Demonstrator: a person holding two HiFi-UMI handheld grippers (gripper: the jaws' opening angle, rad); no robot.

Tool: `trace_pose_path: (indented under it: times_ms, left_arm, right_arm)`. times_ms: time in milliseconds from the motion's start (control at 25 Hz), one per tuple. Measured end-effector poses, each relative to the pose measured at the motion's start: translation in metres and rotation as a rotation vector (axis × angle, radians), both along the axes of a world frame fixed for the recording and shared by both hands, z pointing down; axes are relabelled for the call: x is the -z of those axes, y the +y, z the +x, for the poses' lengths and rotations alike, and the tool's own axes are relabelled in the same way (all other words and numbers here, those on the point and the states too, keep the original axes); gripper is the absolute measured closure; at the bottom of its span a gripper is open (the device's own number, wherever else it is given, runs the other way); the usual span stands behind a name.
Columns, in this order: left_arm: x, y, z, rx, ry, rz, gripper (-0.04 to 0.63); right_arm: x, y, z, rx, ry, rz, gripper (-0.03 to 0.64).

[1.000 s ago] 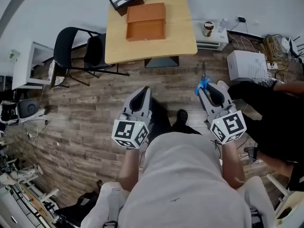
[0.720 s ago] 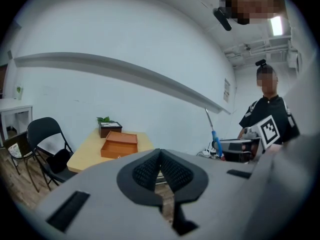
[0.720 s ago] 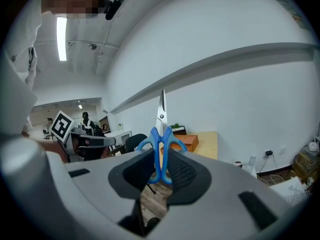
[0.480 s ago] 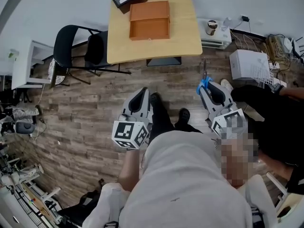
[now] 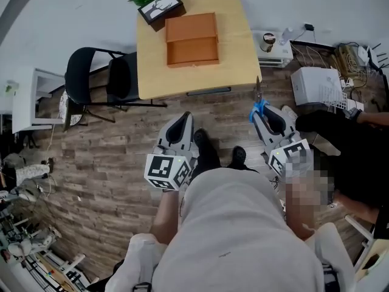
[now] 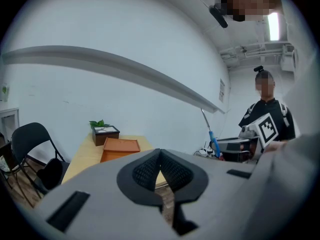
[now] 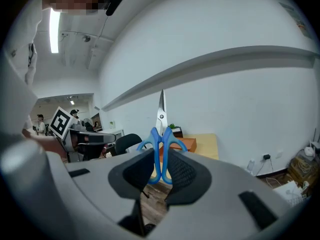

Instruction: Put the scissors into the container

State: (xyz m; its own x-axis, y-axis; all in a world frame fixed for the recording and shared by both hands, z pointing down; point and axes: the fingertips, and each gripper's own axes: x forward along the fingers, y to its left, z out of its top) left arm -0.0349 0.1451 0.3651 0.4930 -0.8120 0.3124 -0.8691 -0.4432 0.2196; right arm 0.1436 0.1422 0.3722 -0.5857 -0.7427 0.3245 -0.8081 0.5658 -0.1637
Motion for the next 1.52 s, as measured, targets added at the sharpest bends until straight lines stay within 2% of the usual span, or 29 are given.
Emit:
trace_pose_path:
  times_ms: [400, 760, 1200, 1520]
  left_arm:
    - [-0.004, -0.061, -0.028, -0.076, 0.024, 0.001, 0.588]
    - [-0.006, -0.108, -0.064, -0.139, 0.010, 0.015, 0.588]
    - [-0.017, -0.135, -0.102, -0.188, 0.029, -0.010, 0.588]
    - [-0.028, -0.148, -0.110, -0.202, 0.035, -0.037, 0.588]
  right_arm:
    - [0.000, -0.051, -0.038, -0.037, 0.039, -0.005, 0.535]
    - [0.000, -0.092, -0.080, -0.083, 0.056, -0.008, 0.535]
    - [-0.010, -0.119, -0.119, -0.115, 0.087, -0.027, 0.535]
    - [-0.019, -0.128, -0.127, -0.115, 0.143, -0.064, 0.535]
